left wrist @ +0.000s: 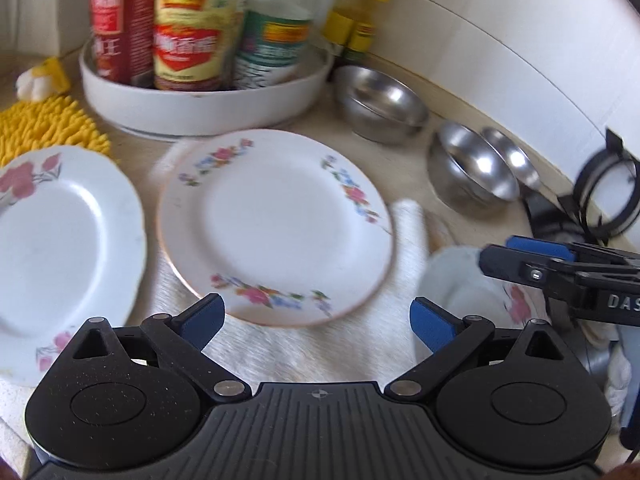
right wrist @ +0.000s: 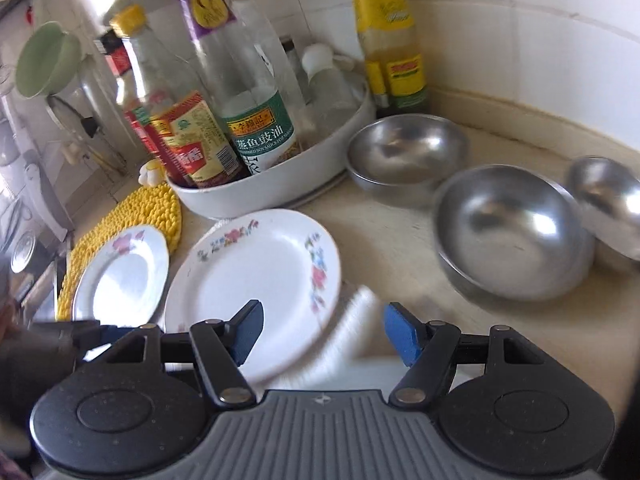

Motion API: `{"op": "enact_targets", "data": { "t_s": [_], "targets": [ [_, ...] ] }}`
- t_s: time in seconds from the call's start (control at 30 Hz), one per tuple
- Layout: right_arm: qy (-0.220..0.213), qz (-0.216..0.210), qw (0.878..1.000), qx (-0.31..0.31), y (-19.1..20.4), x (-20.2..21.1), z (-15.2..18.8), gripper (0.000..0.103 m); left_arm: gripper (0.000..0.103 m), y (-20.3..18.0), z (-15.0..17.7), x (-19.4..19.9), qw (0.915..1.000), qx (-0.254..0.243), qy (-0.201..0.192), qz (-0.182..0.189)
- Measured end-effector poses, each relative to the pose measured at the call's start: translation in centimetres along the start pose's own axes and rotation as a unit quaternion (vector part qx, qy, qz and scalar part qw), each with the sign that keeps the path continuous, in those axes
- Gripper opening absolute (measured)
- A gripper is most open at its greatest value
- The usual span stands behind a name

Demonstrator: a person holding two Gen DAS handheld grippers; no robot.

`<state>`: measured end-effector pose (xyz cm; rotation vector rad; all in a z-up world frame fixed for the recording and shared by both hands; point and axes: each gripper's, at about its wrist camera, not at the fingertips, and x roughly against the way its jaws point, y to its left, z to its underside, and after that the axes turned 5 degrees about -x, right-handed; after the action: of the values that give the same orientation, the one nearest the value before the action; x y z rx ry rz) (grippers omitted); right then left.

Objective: Organize plates and bowls

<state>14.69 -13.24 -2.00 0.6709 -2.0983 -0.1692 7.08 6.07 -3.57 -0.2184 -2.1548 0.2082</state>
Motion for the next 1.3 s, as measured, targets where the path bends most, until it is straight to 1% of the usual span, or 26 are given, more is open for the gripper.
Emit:
{"op": "enact_targets", "data": {
  "t_s": [0.07, 0.13, 0.2, 0.23, 0.33, 0.37, 0.43, 0.5, 0.67, 0.8, 0.83, 0.9, 1.0, 1.17, 1.3],
  "targets": [
    [0.016, -0.005, 1.0, 0.003, 0.1, -2.0, -1.2, 0.069, 0.103, 0.8, -0.5, -0.7, 0.9999, 0.013, 0.009, 0.005],
    [0.024, 0.003, 1.0, 0.005, 0.1, -3.6, -2.0, 0.069, 0.103, 1.2, -0.8, -0.8, 0.9999, 0.011, -0.003, -0.002],
    [0.036, -0.009, 0.999, 0.005, 0.2, -4.7, -2.4, 0.068, 0.102, 2.0, -1.2, -0.8, 0.9999, 0.014, -0.002, 0.004],
    [0.04, -0.017, 0.999, 0.005, 0.3, -5.3, -2.6, 0.068, 0.102, 3.0, -0.8, -0.4, 0.9996, 0.022, 0.0, 0.015],
    [0.06, -0.033, 0.998, 0.007, 0.3, -6.9, -3.2, 0.068, 0.102, 4.3, -0.4, -0.6, 0.9978, 0.044, 0.018, 0.047],
    [0.068, -0.041, 0.997, 0.002, 0.2, -7.6, -3.4, 0.071, 0.102, 4.5, -0.4, -0.8, 0.9974, 0.047, 0.018, 0.051],
    [0.068, -0.053, 0.996, -0.001, 0.2, -8.3, -3.9, 0.075, 0.102, 4.7, -0.8, -1.4, 0.9972, 0.054, 0.021, 0.048],
    [0.07, -0.054, 0.996, 0.0, 0.3, -8.4, -4.3, 0.076, 0.103, 5.0, -1.3, -1.8, 0.9972, 0.059, 0.018, 0.043],
    [0.087, -0.072, 0.994, 0.013, 0.3, -7.8, -3.6, 0.076, 0.103, 4.8, -2.0, -2.5, 0.9978, 0.059, 0.016, 0.025],
    [0.077, -0.089, 0.993, -0.021, -0.6, -6.9, -3.5, 0.076, 0.103, 4.1, -2.1, -2.7, 0.9995, 0.027, 0.01, -0.014],
    [0.071, -0.096, 0.992, -0.029, -0.8, -6.6, -3.6, 0.076, 0.103, 4.1, -2.1, -2.7, 0.9994, 0.026, 0.012, -0.017],
    [0.059, -0.103, 0.993, -0.028, -0.7, -5.7, -3.6, 0.076, 0.103, 4.0, -2.1, -2.4, 0.9995, 0.025, 0.014, -0.012],
    [0.048, -0.102, 0.993, -0.025, -0.4, -4.4, -3.4, 0.076, 0.103, 3.4, -2.2, -1.9, 0.9998, 0.01, 0.009, -0.014],
    [0.046, -0.095, 0.994, -0.028, -0.3, -2.8, -2.5, 0.076, 0.103, 3.1, -2.2, -0.8, 0.9999, -0.001, -0.004, -0.012],
    [0.036, -0.088, 0.995, -0.027, -0.2, -0.9, -1.2, 0.076, 0.103, 2.6, -1.7, -0.3, 0.9999, -0.01, -0.007, -0.01]
  ]
}}
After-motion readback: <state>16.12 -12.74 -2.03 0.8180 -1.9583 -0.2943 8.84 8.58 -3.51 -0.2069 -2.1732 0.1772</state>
